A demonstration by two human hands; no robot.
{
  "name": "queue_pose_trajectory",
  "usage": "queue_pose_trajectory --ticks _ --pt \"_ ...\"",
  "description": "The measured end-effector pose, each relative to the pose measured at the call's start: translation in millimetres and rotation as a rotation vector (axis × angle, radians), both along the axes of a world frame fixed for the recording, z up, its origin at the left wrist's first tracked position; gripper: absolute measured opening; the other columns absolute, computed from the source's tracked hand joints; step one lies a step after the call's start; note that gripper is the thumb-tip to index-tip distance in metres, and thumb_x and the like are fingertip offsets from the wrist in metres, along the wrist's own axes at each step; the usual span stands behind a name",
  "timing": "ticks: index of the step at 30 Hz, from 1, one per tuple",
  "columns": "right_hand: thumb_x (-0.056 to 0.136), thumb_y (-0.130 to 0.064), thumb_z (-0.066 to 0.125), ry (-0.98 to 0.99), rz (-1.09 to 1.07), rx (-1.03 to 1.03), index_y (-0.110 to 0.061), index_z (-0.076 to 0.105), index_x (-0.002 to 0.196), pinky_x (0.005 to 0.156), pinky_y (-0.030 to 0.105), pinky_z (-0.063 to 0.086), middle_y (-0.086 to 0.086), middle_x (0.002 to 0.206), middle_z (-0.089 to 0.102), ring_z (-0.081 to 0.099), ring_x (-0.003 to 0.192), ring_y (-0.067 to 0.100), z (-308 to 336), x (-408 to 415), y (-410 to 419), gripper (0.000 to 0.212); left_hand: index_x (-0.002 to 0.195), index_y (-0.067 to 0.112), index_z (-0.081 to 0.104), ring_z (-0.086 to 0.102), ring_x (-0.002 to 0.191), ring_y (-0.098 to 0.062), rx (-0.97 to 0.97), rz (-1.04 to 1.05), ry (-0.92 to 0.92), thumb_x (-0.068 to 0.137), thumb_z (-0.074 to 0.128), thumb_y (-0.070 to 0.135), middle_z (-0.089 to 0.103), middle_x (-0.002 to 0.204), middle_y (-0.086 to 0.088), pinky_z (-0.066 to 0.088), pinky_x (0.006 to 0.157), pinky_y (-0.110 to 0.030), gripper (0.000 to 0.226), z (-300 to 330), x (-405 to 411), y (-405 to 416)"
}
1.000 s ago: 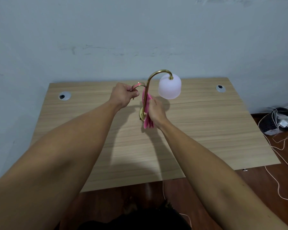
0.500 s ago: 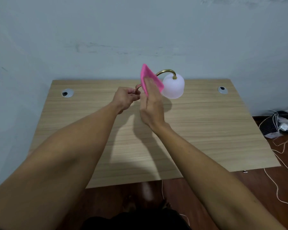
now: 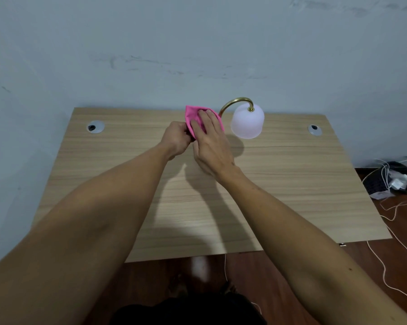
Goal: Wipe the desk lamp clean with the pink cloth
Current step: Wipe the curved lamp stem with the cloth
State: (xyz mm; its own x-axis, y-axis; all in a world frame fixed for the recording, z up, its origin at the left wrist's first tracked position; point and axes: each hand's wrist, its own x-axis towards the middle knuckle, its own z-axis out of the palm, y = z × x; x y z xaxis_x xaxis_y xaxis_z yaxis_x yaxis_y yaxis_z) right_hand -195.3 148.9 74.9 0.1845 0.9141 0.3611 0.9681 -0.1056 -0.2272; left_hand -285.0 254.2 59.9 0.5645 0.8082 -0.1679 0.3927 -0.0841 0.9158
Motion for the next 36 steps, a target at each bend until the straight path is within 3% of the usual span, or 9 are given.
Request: queue_pose_trajectory --ticks 5,10,13,17,23,27,29,31,36 --pt "0.088 -0.014 0.034 0.216 -0.108 0.101 -0.002 0.051 0.147 0.119 0.052 0.035 0.025 0.151 0.045 0.036 0.145 0.041 4.7 -10.4 0.6 0.063 0.107 -0.007 0.074 0.06 0.069 -0.002 -0.023 -0.006 -0.046 0.09 0.056 -0.015 0.071 0.085 -0.006 0.048 0.062 -0.01 0.026 -1.0 -3.0 -1.1" --pt "0.091 -0.004 0.041 0.349 -0.162 0.12 0.005 0.044 0.15 0.124 0.046 0.029 0.024 0.156 0.041 0.033 0.148 0.04 6.4 -18.3 4.1 0.059 0.093 0.004 0.078 0.059 0.072 -0.009 -0.027 -0.023 -0.047 0.088 0.057 -0.012 0.07 0.074 -0.001 0.049 0.07 -0.024 0.026 -1.5 -3.8 0.2" --pt "0.085 -0.005 0.04 0.134 -0.047 0.079 0.004 0.05 0.144 0.119 0.055 0.034 0.025 0.15 0.047 0.038 0.144 0.045 -2.4 -7.0 2.3 0.062 0.089 -0.002 0.073 0.05 0.055 0.003 -0.014 -0.02 -0.02 0.088 0.059 -0.012 0.061 0.055 0.012 0.041 0.055 -0.013 0.017 0.3 -4.7 -1.2" --pt "0.085 -0.007 0.04 -0.147 0.088 -0.015 0.002 0.057 0.139 0.114 0.056 0.038 0.022 0.149 0.051 0.041 0.144 0.042 -6.4 9.7 -1.2 0.057 0.076 0.006 0.07 0.043 0.052 -0.001 0.018 0.002 0.003 0.085 0.07 -0.006 0.053 0.052 0.009 0.035 0.05 -0.02 0.015 -0.1 -3.4 -2.3" --pt "0.087 0.002 0.051 0.145 -0.066 0.134 0.005 0.052 0.142 0.106 0.047 0.043 0.025 0.144 0.05 0.047 0.13 0.043 3.6 1.6 -2.6 0.055 0.115 -0.014 0.067 0.053 0.043 0.012 -0.031 -0.027 -0.072 0.094 0.049 -0.021 0.058 0.084 0.004 0.041 0.051 -0.003 0.028 14.5 -2.4 -13.8" --pt "0.08 0.001 0.046 -0.028 -0.009 0.037 0.004 0.056 0.136 0.101 0.055 0.047 0.025 0.139 0.054 0.046 0.13 0.043 0.9 2.8 1.8 0.057 0.092 -0.002 0.073 0.052 0.05 0.005 -0.01 -0.014 -0.028 0.091 0.06 -0.014 0.057 0.067 0.004 0.037 0.048 -0.005 0.018 9.9 -3.4 -7.8" --pt "0.08 -0.003 0.043 -0.149 0.044 -0.066 0.001 0.056 0.136 0.099 0.056 0.048 0.022 0.144 0.053 0.043 0.139 0.041 -3.5 5.2 2.1 0.057 0.066 0.012 0.064 0.041 0.056 -0.01 0.054 -0.005 0.041 0.086 0.065 -0.008 0.048 0.058 0.002 0.029 0.042 -0.012 0.028 3.5 -3.1 -2.9" --pt "0.081 -0.003 0.044 -0.182 0.064 -0.083 -0.001 0.056 0.136 0.1 0.055 0.048 0.02 0.145 0.052 0.043 0.141 0.04 -5.4 8.3 0.7 0.057 0.061 0.016 0.062 0.037 0.057 -0.012 0.058 -0.005 0.047 0.084 0.067 -0.006 0.046 0.057 0.001 0.028 0.041 -0.014 0.032 -1.0 -2.4 -0.7" --pt "0.081 -0.003 0.048 0.043 -0.068 0.028 0.0 0.052 0.14 0.098 0.05 0.048 0.02 0.141 0.052 0.051 0.124 0.039 3.8 9.8 2.2 0.06 0.106 -0.005 0.074 0.056 0.052 0.012 -0.052 -0.015 -0.044 0.092 0.067 -0.008 0.066 0.075 0.002 0.042 0.058 -0.003 0.017 -3.2 -0.5 0.2"
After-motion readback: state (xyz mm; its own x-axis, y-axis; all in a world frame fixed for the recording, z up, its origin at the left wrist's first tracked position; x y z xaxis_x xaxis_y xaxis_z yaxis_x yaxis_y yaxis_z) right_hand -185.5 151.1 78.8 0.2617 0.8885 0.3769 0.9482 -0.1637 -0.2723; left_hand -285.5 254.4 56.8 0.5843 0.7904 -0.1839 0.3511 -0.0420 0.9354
